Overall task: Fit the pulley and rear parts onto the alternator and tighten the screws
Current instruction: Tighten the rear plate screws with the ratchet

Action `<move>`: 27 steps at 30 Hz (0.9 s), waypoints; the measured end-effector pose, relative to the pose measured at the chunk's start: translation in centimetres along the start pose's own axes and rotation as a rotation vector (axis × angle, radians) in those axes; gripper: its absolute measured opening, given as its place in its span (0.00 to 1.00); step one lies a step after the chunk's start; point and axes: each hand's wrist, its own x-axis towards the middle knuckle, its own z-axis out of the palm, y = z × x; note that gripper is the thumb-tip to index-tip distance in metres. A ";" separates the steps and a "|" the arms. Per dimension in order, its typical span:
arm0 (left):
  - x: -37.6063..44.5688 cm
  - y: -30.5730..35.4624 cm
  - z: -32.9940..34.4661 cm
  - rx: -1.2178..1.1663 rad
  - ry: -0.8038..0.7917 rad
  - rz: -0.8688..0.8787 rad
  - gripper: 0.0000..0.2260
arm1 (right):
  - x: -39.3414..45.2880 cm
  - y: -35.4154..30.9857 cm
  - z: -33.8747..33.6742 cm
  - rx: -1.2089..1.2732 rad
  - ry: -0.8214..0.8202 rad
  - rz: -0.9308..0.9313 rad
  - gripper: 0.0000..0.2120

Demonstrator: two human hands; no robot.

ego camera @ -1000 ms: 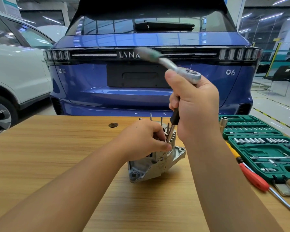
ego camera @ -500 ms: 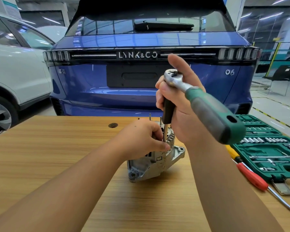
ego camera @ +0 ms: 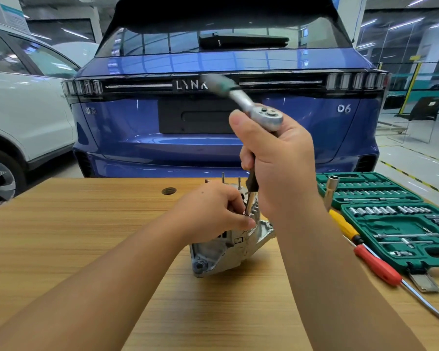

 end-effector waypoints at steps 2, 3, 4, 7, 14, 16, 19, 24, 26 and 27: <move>0.0 0.0 0.0 0.001 -0.001 -0.003 0.11 | 0.1 -0.2 -0.1 0.031 0.001 0.057 0.15; 0.0 0.0 -0.1 0.005 -0.002 -0.004 0.11 | 0.2 -0.3 -0.4 0.072 -0.035 0.088 0.14; 0.0 0.0 -0.1 0.008 -0.003 -0.006 0.11 | 0.3 -0.4 -0.7 0.125 -0.090 0.109 0.14; 0.0 0.1 -0.2 -0.003 -0.011 -0.004 0.11 | 0.1 -0.2 -1.0 0.221 -0.226 0.097 0.16; -0.2 0.3 -0.3 -0.027 -0.012 0.008 0.11 | -0.5 -0.1 -0.2 0.105 -0.208 -0.136 0.16; -0.2 0.4 -0.3 -0.018 -0.011 0.009 0.10 | -0.7 0.2 -0.1 0.025 -0.194 -0.184 0.16; -0.3 0.5 -0.2 -0.009 -0.024 0.011 0.08 | -0.8 0.2 -0.2 0.074 -0.282 -0.133 0.19; -0.1 0.3 -0.2 0.001 -0.028 -0.005 0.08 | 0.1 -0.5 -0.5 0.332 -0.422 0.079 0.45; 0.0 0.2 -0.1 0.011 -0.024 -0.005 0.08 | 0.4 -0.4 -0.5 0.346 -0.411 0.088 0.46; 0.0 0.1 -0.1 0.006 -0.021 0.000 0.09 | 0.4 -0.4 -0.5 0.352 -0.390 0.109 0.44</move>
